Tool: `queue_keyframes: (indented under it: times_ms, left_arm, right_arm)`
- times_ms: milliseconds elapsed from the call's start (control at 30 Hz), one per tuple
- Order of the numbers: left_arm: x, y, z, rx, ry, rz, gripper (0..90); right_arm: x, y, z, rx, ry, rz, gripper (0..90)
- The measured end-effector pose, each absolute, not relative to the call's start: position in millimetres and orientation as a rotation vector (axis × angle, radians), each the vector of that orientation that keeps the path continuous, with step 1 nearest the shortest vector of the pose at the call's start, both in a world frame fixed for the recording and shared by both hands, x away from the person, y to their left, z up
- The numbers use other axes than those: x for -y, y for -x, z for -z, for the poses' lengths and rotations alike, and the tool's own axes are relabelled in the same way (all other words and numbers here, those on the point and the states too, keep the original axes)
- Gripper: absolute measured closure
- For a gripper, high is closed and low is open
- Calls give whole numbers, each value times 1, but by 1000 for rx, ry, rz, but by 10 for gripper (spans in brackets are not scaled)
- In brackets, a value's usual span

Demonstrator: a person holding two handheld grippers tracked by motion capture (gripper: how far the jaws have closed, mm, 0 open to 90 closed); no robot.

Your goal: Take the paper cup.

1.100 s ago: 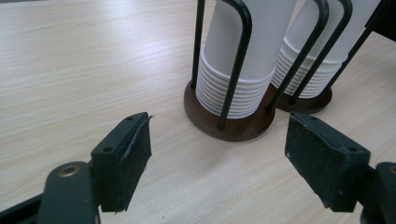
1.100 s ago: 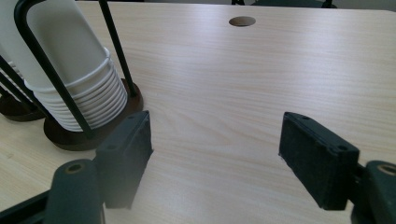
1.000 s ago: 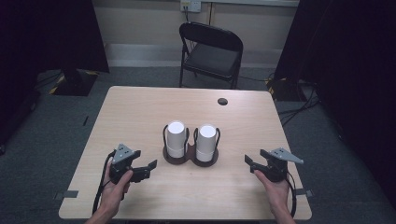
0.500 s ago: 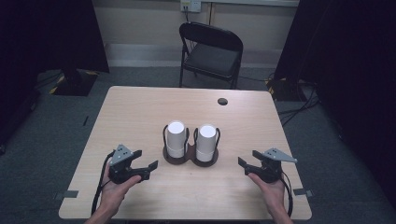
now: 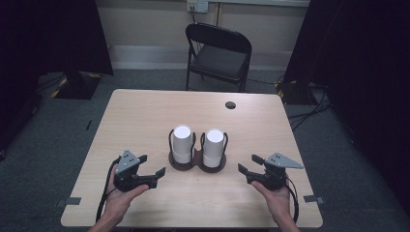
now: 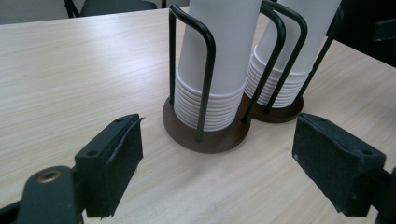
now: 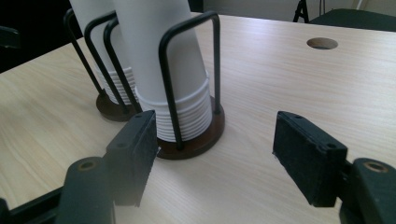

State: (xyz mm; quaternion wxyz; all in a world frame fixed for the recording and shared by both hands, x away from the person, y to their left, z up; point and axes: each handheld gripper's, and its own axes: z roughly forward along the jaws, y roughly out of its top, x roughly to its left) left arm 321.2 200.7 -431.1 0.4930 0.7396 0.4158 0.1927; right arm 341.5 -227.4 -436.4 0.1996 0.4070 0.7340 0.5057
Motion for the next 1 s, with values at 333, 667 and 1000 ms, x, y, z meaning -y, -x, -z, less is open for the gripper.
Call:
queue_keyframes:
  times_ms: [333, 667, 1000]
  left_arm:
    - [-200, -321, 432, -996, -1798, -451, 160]
    - [-200, -321, 432, -992, -1809, -445, 162]
    - [-200, -321, 433, -999, -1807, -440, 165]
  right_arm:
    - [217, -345, 421, -2065, -1079, -1437, 294]
    - [211, -355, 406, -2069, -1042, -1457, 311]
    - [199, -366, 394, -2061, -989, -1497, 308]
